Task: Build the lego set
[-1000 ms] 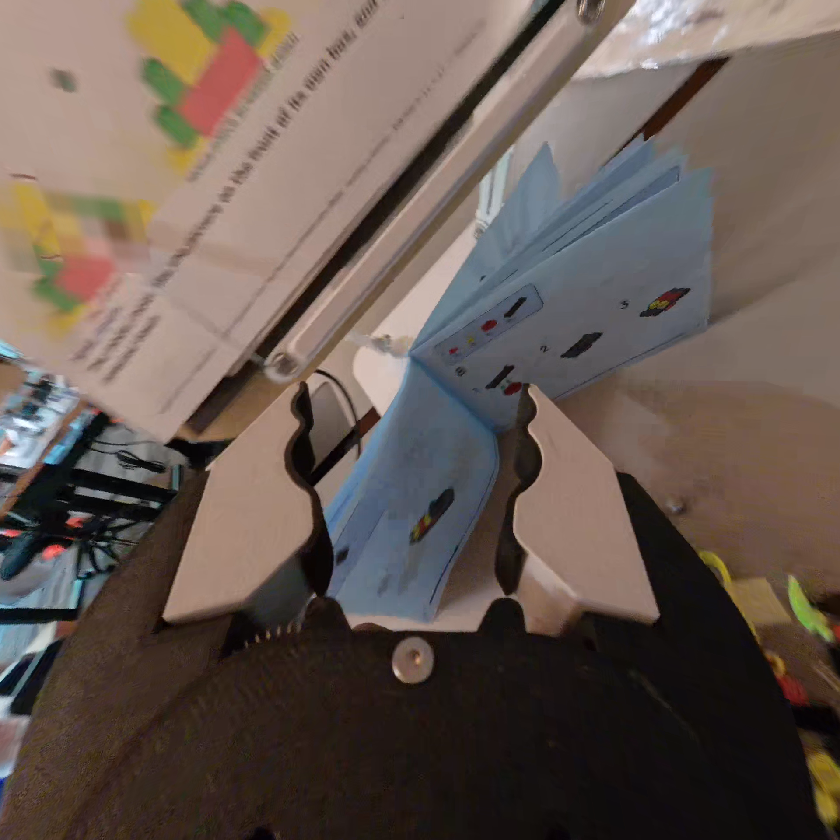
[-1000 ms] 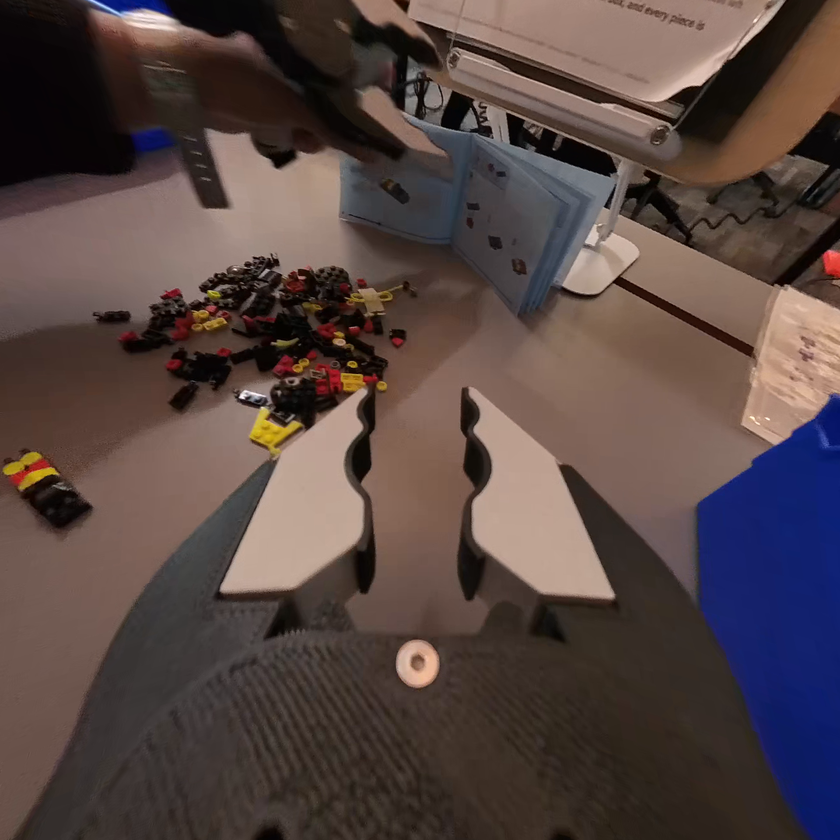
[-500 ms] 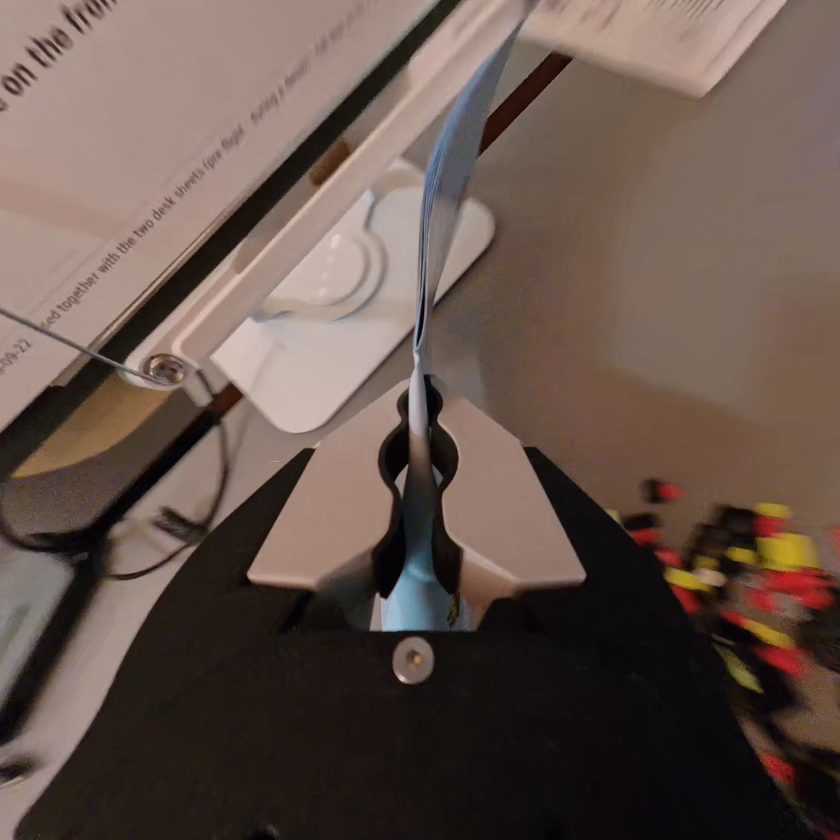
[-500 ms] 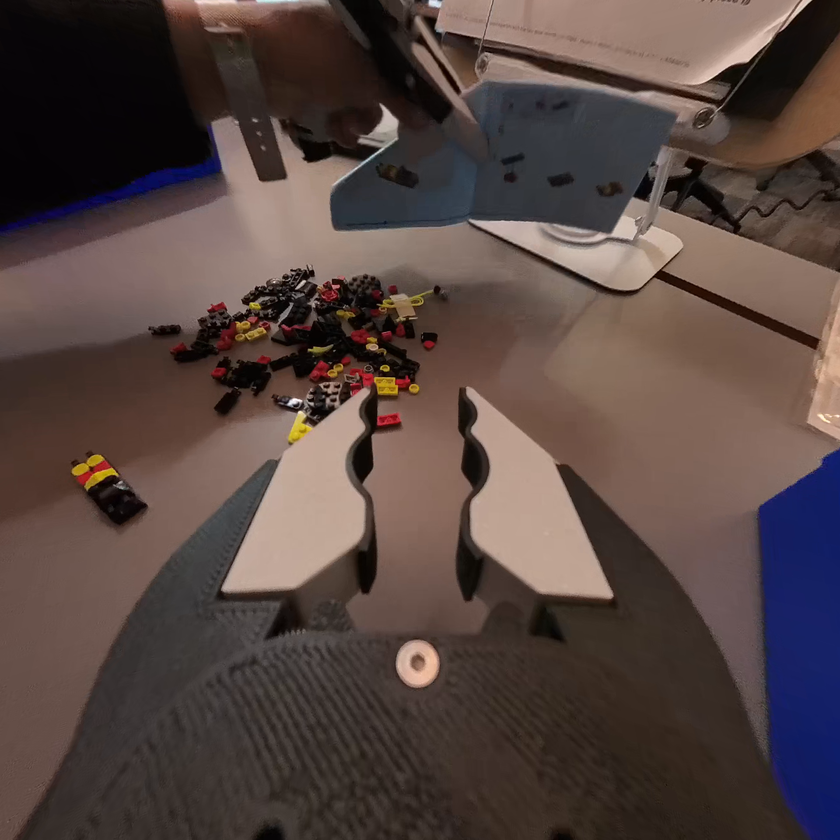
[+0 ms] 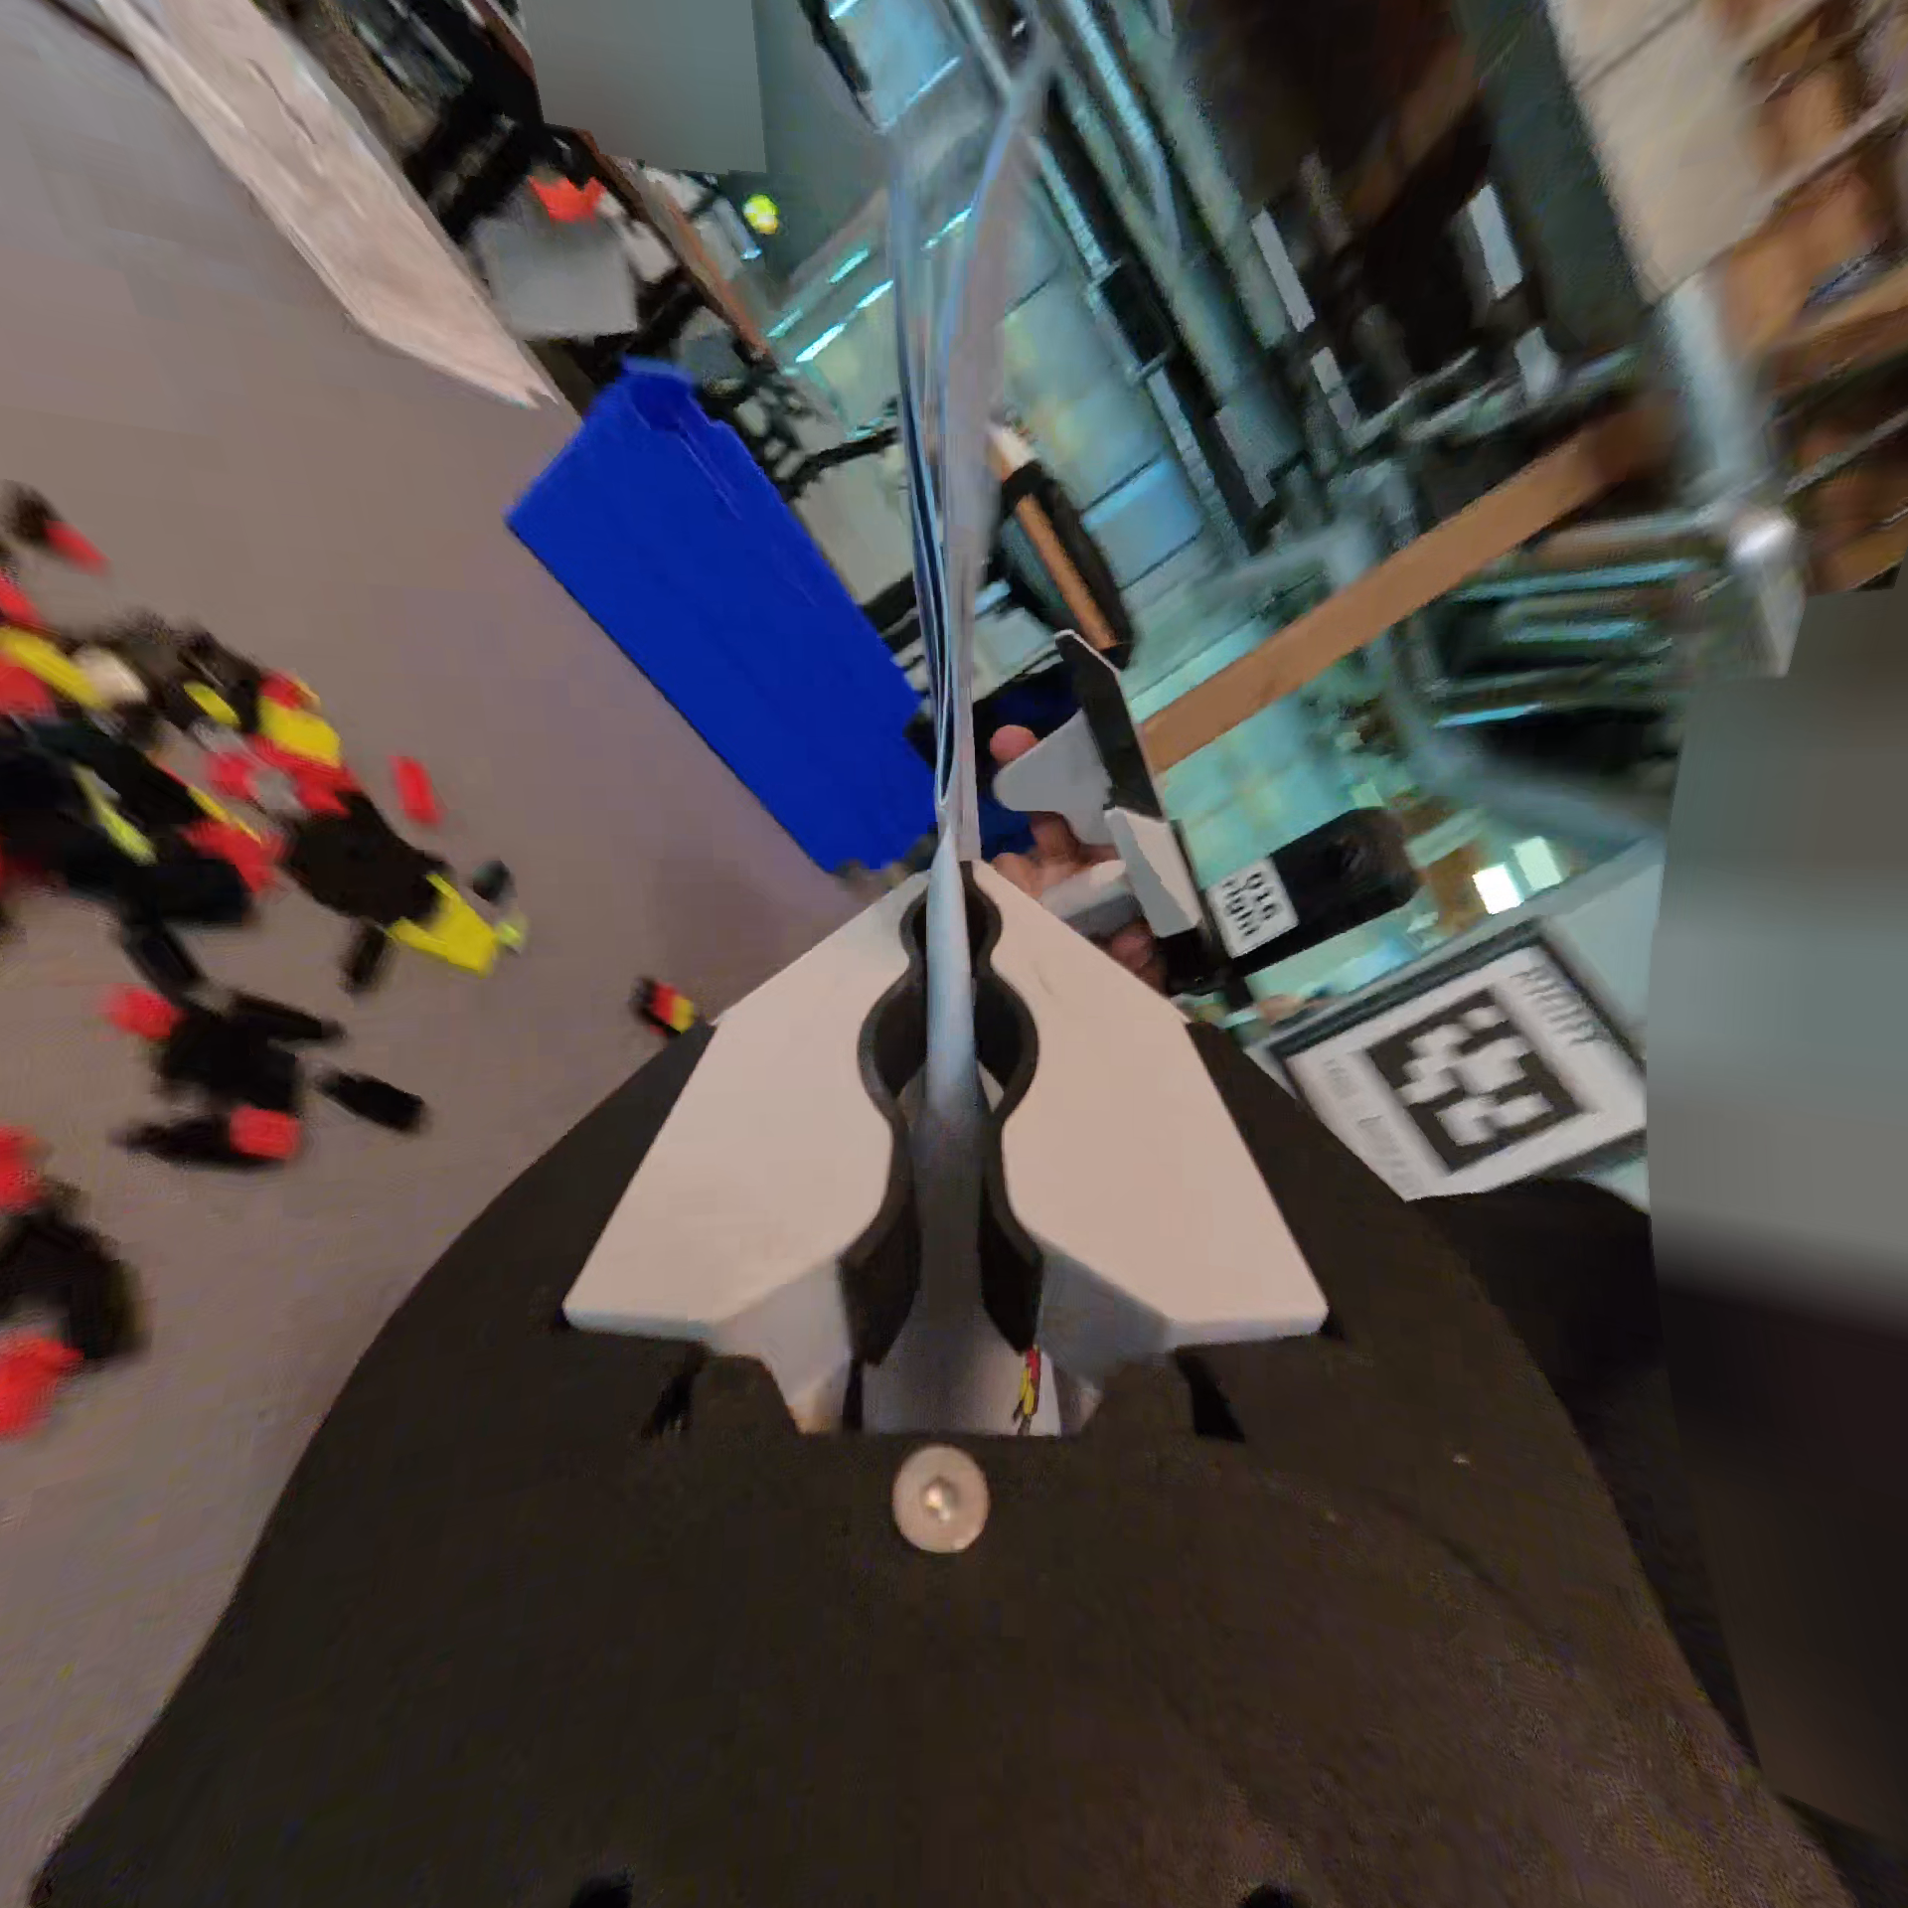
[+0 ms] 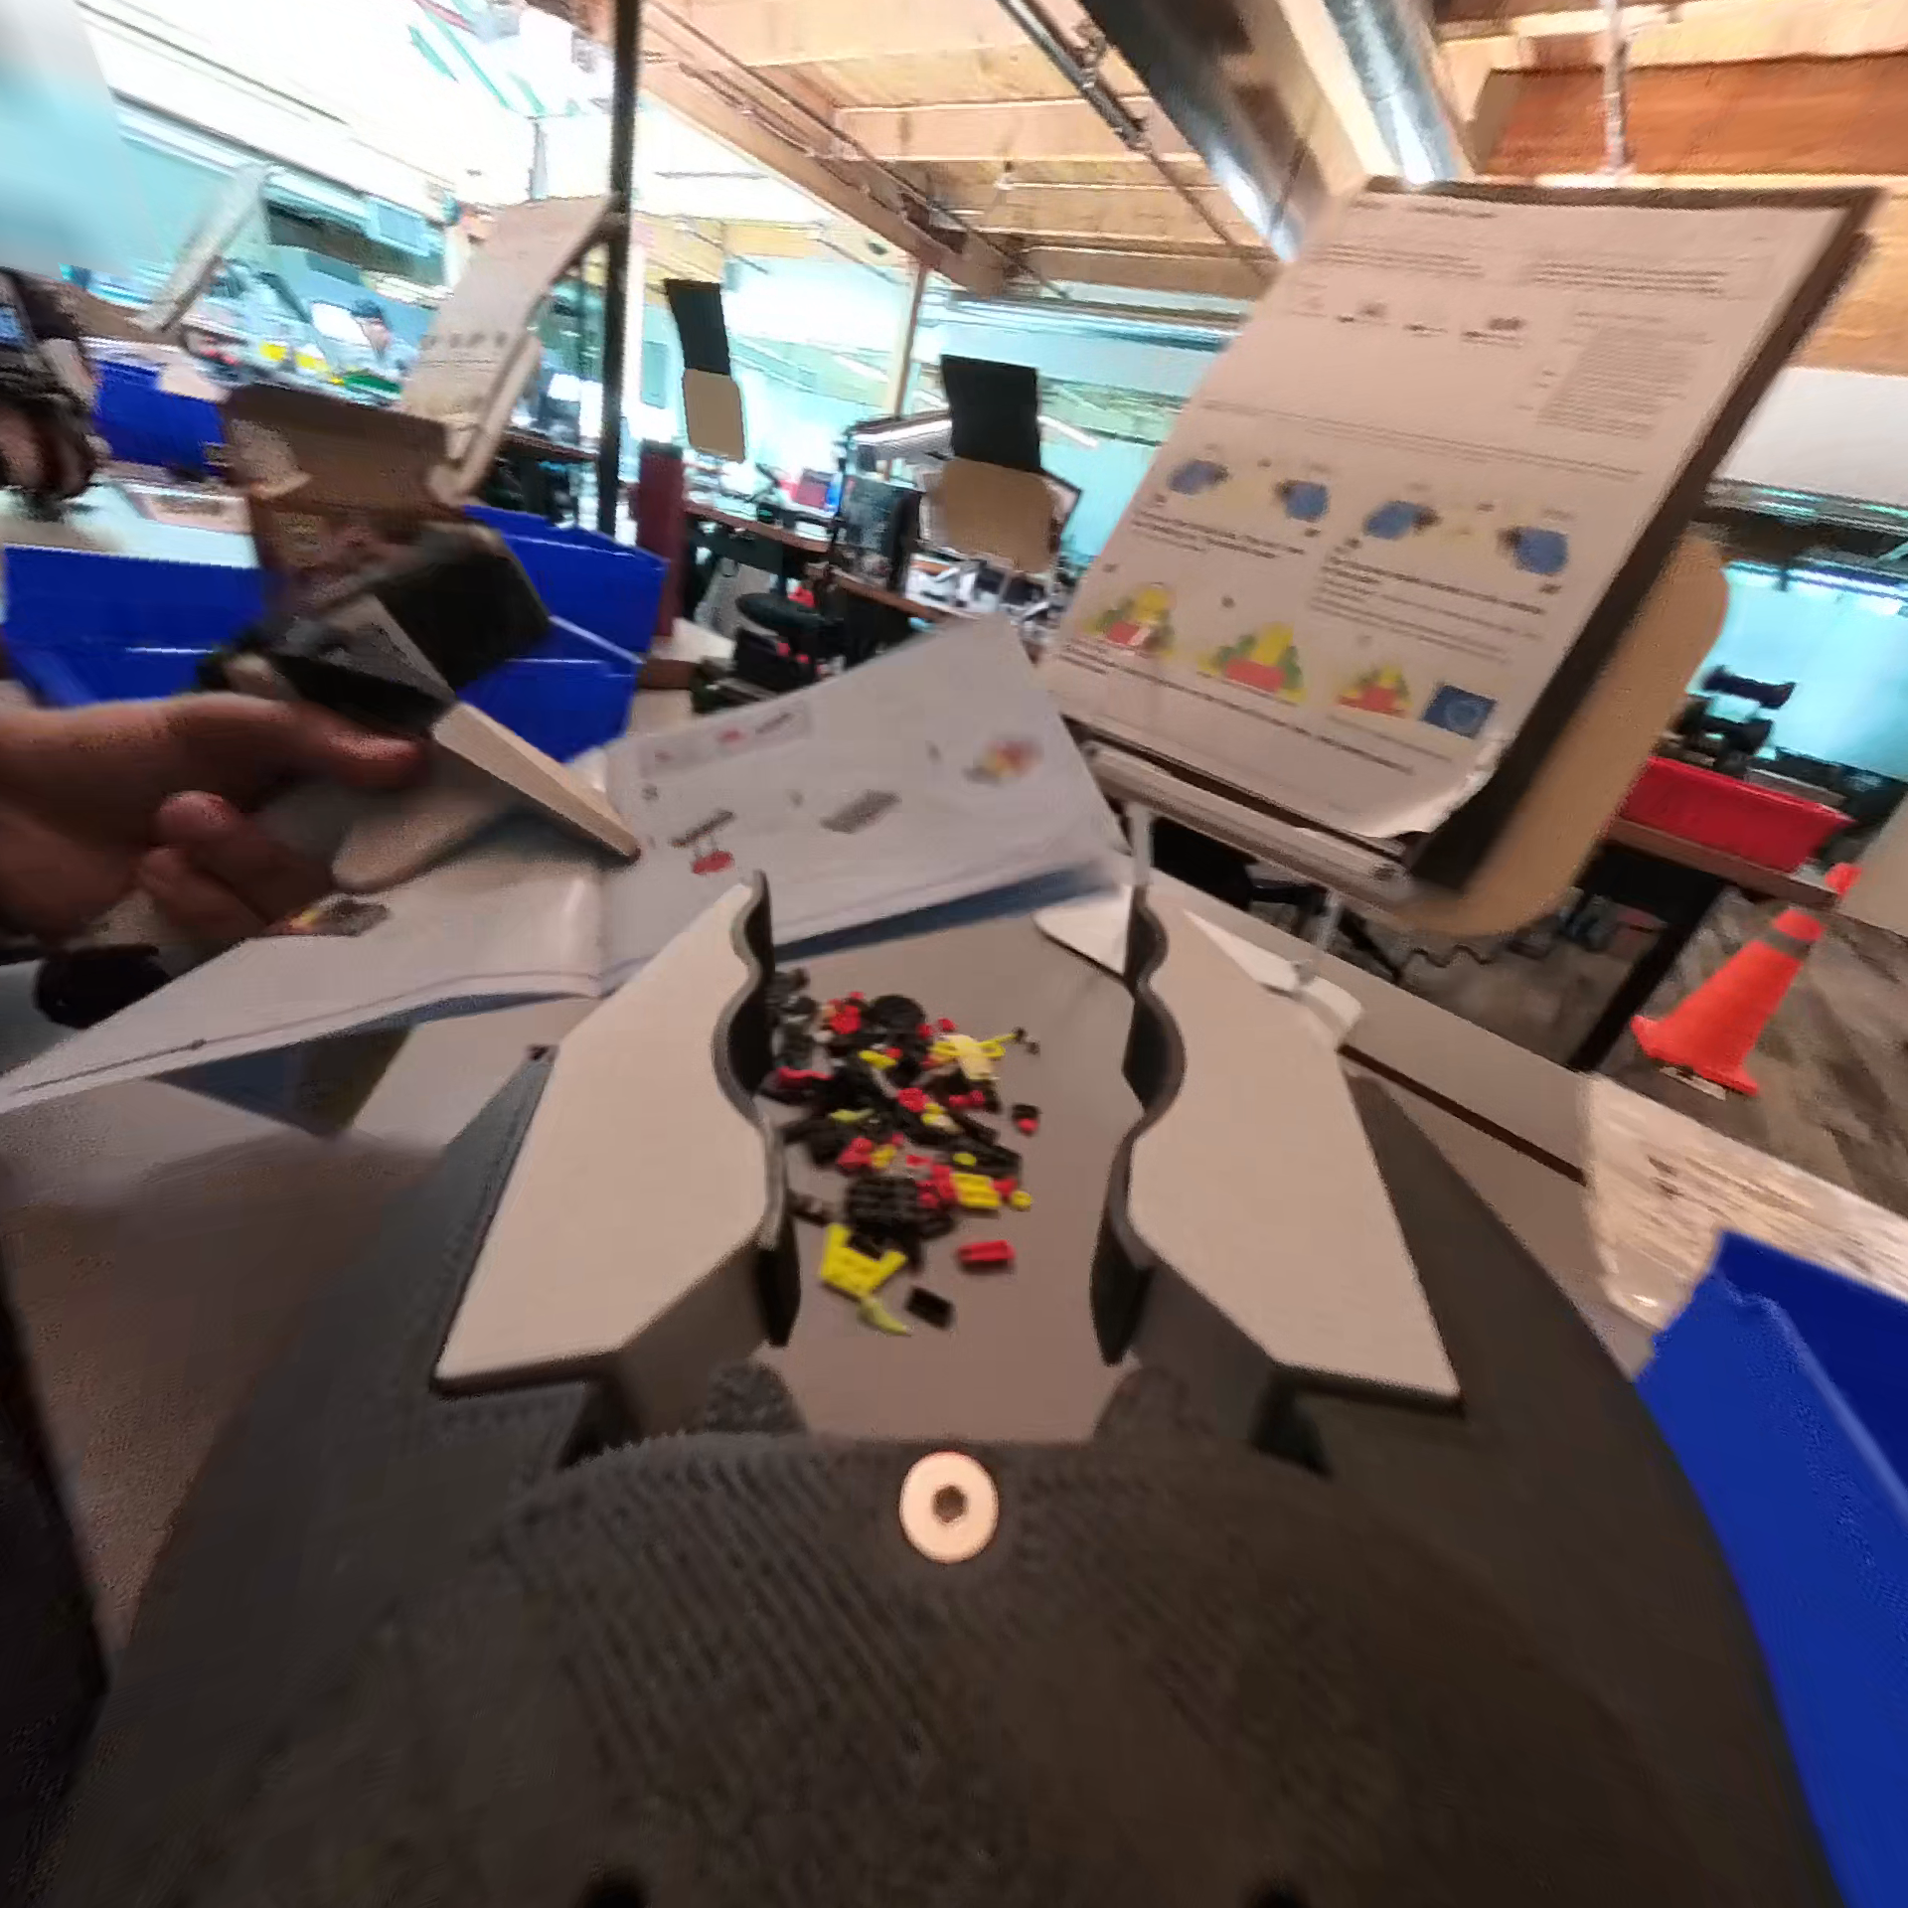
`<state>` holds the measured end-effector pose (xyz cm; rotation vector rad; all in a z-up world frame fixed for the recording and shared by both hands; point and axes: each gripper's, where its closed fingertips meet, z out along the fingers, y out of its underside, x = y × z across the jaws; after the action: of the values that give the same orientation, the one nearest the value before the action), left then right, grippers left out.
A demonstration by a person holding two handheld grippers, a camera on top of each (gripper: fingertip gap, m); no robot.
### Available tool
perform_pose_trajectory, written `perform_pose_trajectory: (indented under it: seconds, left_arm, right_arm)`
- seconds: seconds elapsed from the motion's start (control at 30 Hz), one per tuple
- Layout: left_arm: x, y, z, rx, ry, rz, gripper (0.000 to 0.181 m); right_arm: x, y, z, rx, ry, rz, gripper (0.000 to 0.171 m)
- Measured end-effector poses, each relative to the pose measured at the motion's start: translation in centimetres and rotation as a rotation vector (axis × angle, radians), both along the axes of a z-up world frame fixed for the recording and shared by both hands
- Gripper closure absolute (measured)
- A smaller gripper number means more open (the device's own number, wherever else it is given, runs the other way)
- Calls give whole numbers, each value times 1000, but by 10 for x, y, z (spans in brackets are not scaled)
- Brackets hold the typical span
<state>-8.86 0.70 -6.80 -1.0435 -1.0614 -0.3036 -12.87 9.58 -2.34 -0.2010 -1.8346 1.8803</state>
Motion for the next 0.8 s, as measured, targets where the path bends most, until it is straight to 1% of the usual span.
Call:
perform_pose_trajectory:
  seconds: [0.07, 0.13, 0.23, 0.3, 0.37, 0.5, 0.53, 0.57, 0.6, 0.8]
  left_arm:
    - [12, 6, -9, 113, -47, -4, 181]
    - [19, 19, -15, 129, -75, -56, 181]
    - [24, 34, -13, 101, -33, -113, 181]
    - [28, 37, -9, 124, -16, -142, 181]
    - [28, 37, -9, 140, -14, -158, 181]
    - [28, 37, -10, 149, -1, -177, 181]
    - [28, 36, -11, 147, 6, -177, 181]
    - [28, 36, -10, 147, 16, -179, 181]
    - [28, 34, -8, 148, 31, -177, 181]
    - [36, 29, 3, 112, 186, -202, 181]
  right_arm:
    - [20, -12, -5, 26, 0, 23, 96]
    - [30, -20, -10, 69, 11, 17, 88]
    - [24, -22, -21, 134, 27, -40, 85]
    - [13, -20, -32, 146, -22, -69, 71]
    - [5, -15, -34, 106, -104, -72, 66]
    - [-3, -7, -32, 32, -214, -38, 68]
    - [-4, -7, -34, 30, -233, -25, 73]
    - [-2, -9, -37, 36, -259, 1, 81]
    - [0, -11, -42, 42, -297, 27, 83]
    - [19, -26, -58, 6, -606, 213, 73]
